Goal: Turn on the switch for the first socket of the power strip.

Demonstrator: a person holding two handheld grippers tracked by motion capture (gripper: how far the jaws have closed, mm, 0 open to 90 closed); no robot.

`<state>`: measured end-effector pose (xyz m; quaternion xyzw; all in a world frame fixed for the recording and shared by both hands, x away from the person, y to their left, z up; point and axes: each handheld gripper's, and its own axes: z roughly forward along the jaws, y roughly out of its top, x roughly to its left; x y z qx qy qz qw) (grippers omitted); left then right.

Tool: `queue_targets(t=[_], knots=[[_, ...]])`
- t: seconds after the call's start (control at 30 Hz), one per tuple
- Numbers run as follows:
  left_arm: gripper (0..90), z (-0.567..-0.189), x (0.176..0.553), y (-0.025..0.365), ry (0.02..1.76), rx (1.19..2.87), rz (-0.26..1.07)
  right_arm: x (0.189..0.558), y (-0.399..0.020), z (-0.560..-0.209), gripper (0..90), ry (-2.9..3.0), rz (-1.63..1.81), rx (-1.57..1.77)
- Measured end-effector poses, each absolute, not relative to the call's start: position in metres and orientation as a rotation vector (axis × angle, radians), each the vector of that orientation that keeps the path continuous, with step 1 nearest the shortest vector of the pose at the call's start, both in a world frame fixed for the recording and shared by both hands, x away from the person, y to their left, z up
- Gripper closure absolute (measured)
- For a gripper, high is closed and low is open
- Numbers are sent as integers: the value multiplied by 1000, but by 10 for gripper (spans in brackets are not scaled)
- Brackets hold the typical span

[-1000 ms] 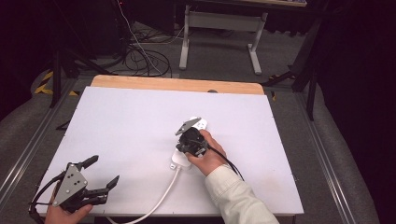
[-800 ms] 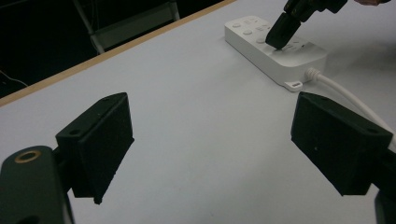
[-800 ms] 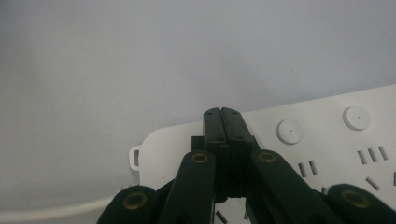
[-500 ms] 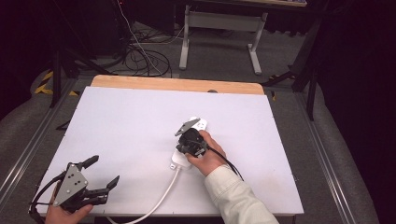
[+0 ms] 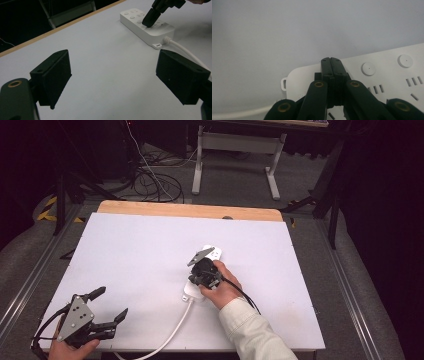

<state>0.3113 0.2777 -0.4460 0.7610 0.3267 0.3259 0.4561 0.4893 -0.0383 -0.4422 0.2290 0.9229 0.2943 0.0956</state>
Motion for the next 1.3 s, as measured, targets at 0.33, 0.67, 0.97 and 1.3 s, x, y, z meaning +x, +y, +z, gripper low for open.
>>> queue_targets(t=[0.33, 0.67, 0.97, 1.3], knots=[[134, -446, 311, 277, 806, 1878, 800, 488, -37, -443, 900, 2727, 856, 683], [133, -446, 311, 277, 805, 1879, 804, 487, -36, -444, 900, 2722, 853, 686], [133, -446, 311, 277, 805, 1879, 802, 487, -37, -444, 900, 2721, 857, 708], [132, -447, 312, 277, 805, 1883, 797, 487, -39, -446, 900, 2713, 890, 725]])
